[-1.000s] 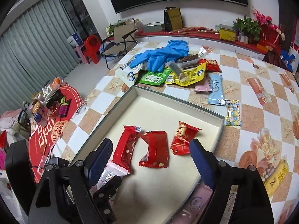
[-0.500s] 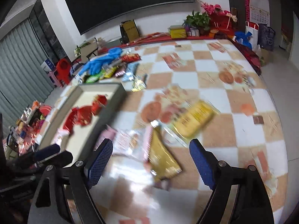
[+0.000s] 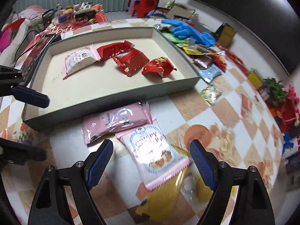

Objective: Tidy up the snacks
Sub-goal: 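Grasp a second Crispy Cranberry packet from the table with the right gripper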

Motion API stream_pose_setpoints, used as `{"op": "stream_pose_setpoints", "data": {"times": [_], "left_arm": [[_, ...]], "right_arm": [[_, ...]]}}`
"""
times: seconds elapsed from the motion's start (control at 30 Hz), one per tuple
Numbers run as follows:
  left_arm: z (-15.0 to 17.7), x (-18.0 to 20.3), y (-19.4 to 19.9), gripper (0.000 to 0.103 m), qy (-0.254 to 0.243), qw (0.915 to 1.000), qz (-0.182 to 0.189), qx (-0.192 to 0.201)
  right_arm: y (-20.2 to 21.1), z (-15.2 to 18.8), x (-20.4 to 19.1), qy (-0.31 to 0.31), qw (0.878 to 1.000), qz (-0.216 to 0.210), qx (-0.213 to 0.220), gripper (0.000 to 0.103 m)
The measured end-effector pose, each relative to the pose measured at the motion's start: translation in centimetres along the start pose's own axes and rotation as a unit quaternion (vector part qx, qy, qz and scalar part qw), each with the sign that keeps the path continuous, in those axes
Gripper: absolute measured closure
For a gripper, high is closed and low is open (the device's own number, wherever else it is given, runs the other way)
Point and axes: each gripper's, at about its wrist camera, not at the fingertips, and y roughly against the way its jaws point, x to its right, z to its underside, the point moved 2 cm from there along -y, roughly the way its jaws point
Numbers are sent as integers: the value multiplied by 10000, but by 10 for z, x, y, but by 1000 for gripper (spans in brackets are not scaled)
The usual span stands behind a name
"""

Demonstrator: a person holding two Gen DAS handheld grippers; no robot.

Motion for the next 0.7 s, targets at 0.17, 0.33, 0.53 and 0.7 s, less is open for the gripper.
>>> {"op": "stream_pose_setpoints", "data": {"times": [0.17, 0.33, 0.53, 0.7], "left_arm": [[-3, 15, -5, 27, -74, 9999, 152, -17], [-2, 41, -18, 27, -274, 9992, 278, -87], [-12, 72, -41, 27, -604, 9981, -68, -50], [-32, 86, -74, 25, -1118, 9861, -1229, 18]], "right_arm": [[-6, 13, 6, -467, 9981, -402, 23, 61], [37, 45, 16, -1281, 9901, -36, 570, 61], [92, 108, 42, -2964, 9492, 700, 791, 61], [89, 158, 39, -3930, 9133, 798, 713, 61]]}}
